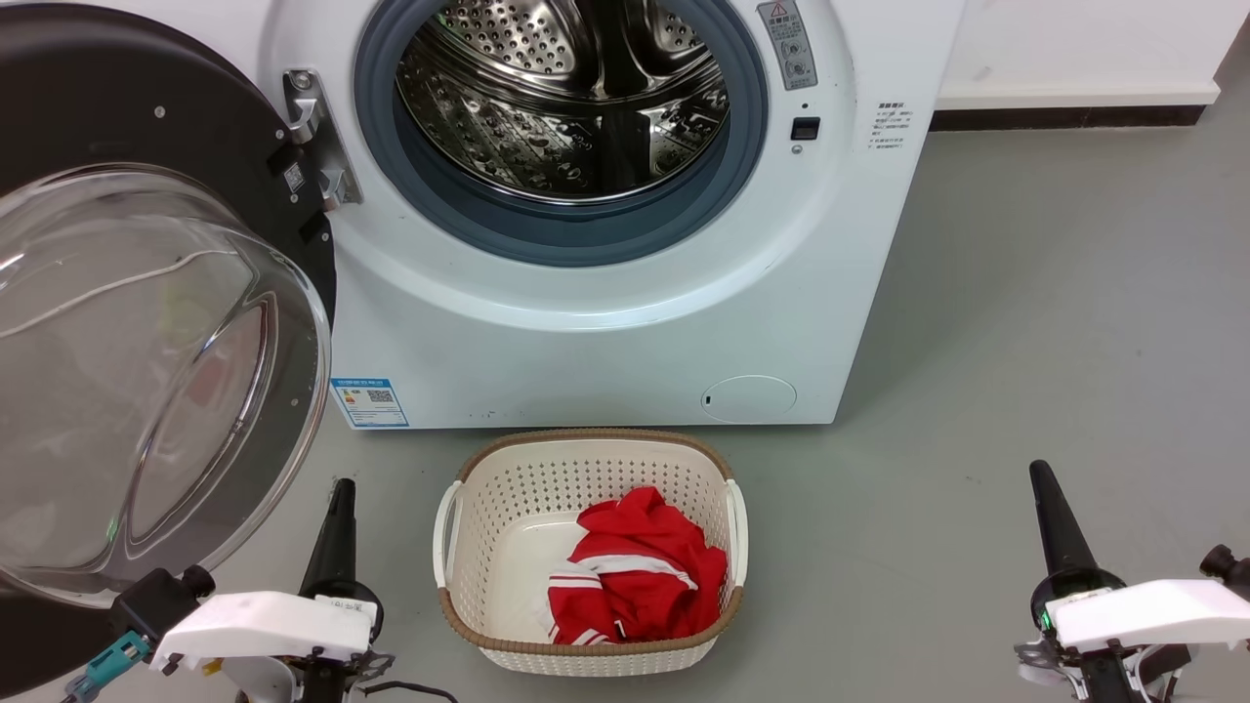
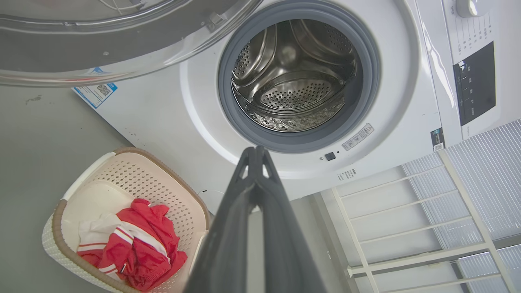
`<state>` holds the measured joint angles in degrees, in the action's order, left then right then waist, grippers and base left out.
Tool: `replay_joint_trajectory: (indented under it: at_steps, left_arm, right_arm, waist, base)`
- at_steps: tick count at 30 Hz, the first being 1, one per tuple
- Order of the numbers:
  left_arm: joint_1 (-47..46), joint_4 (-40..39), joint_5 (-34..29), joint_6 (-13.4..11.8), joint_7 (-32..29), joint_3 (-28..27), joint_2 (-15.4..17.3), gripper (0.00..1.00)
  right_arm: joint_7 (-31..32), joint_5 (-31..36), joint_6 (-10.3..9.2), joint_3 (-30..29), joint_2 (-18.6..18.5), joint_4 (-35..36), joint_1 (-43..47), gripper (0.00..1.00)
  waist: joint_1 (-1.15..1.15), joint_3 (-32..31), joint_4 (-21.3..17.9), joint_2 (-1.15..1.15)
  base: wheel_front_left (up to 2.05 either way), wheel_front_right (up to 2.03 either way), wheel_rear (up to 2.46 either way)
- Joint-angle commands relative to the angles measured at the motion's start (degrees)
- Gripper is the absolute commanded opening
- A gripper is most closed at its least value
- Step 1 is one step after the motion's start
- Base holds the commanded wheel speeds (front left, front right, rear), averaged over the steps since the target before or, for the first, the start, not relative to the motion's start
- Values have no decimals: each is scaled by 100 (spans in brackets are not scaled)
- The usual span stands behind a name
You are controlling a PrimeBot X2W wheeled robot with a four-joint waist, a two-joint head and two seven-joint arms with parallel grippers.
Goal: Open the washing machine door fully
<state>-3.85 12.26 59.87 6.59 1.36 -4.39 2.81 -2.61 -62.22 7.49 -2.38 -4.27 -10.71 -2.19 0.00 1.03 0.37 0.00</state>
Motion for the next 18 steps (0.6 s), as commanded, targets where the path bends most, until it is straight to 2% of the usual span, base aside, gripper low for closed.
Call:
replay_joint_trajectory:
  at_steps: [1,18]
  left_arm:
    - [-145,-36,120,30,-31,-24,11,0]
    - [-188,37,1143,54,-282,-90,11,0]
  right_arm:
    - [23,-128,1,-17,-39,34,-135,0]
    - [260,-1128,1,-77,-35,-85,-230,0]
  waist:
    - [0,-1,0,0]
    - [0,-24,-10,0]
  base:
    - [0,0,0]
    - [0,0,0]
